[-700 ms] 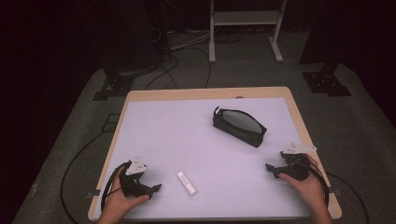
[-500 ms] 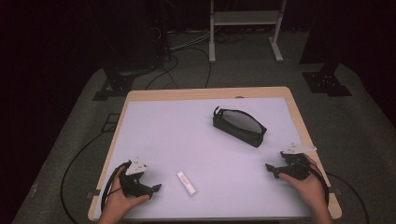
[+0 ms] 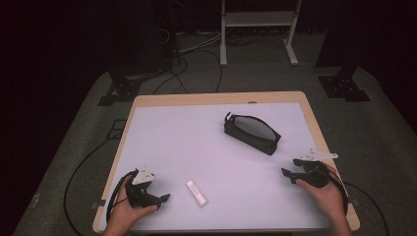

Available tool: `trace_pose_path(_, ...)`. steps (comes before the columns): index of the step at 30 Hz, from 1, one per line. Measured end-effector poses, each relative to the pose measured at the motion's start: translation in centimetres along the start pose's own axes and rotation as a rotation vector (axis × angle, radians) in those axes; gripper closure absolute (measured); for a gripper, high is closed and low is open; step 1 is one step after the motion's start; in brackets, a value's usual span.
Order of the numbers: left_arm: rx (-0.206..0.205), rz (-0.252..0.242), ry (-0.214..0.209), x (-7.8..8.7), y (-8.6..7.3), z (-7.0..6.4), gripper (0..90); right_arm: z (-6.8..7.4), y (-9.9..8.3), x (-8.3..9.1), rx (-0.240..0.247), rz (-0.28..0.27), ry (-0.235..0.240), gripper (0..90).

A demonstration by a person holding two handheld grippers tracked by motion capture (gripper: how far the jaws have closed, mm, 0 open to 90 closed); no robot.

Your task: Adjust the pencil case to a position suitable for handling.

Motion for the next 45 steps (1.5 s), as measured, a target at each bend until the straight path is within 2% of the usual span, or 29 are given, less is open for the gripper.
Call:
trace_pose_path(2,0.0,0.0,0.0,0.0,0.0,0.0,0.0,0.1,0.5,0.3,-0.012,-0.017,0.014,36.6)
trace_pose_path(15,0.0,0.002,-0.002,0.0,0.0,0.0,0.0,-0.3,3.1,0.6,0.0,-0.063,0.028,40.4)
trace_pose_path(27,-0.002,0.003,0.001,0.0,0.0,0.0,0.0,-1.0,5.8,0.8,0.008,-0.097,0.025,41.9)
trace_pose_path(45,-0.002,0.004,0.001,0.0,0.0,0.0,0.0,-1.6,9.3,-0.3,0.03,-0.103,0.037,43.0)
Point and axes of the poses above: each handheld gripper's, and its own axes: x roughly backward along the jaws, y roughly out of its top, z roughly to its left, the point moved 8 cm from there along -x, roughly forward along the jaws, and after that the axes turned 7 degrees about x, right-handed, at the moved point
